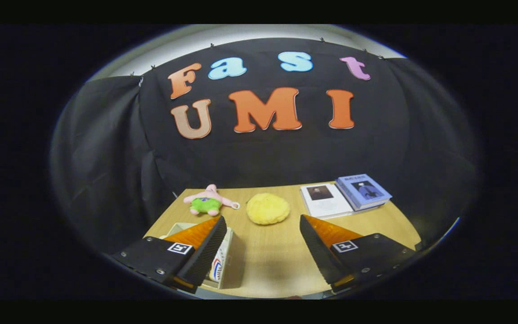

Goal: Open the storage box then place both shoes into the box .Put the left shoe in first, then the right shoe, with the right side of both shoes facing outward in a uniform manner.

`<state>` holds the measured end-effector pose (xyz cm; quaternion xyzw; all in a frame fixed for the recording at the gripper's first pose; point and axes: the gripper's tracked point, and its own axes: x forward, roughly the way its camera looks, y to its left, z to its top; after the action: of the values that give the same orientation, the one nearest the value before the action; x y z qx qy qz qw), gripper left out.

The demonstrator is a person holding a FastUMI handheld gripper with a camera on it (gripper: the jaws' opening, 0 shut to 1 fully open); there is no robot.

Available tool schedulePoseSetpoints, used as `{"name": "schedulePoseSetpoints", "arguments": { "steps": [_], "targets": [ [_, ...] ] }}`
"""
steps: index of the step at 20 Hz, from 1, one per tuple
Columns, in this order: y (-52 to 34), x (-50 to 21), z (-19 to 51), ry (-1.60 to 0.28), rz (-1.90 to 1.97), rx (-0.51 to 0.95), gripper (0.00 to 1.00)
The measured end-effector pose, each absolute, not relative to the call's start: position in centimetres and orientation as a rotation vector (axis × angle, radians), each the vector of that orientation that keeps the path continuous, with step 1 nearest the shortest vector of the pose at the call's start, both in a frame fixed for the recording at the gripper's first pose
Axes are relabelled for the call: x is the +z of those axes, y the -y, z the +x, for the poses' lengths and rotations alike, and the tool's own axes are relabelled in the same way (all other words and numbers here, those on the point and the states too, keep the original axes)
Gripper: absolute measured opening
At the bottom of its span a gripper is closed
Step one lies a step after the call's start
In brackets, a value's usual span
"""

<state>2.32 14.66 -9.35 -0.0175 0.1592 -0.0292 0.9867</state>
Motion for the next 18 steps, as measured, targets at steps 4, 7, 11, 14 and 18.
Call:
{"name": "schedulePoseSetpoints", "arguments": {
  "steps": [4,7,11,14,18],
  "targets": [
    [-11.8,-3.8,0.2,-0.203,-0.073,-0.091,0.97],
    [-10.3,-0.6,-1.9,-0.12,-0.064,-0.119,0.97],
    [-7.8,1.8,-4.0,-0.046,-0.08,-0.179,0.97],
    [-6.8,2.7,-5.0,-0.017,-0.087,-0.21,0.97],
    [-6.2,3.4,-5.6,0.001,-0.085,-0.227,0.97]
  ]
}}
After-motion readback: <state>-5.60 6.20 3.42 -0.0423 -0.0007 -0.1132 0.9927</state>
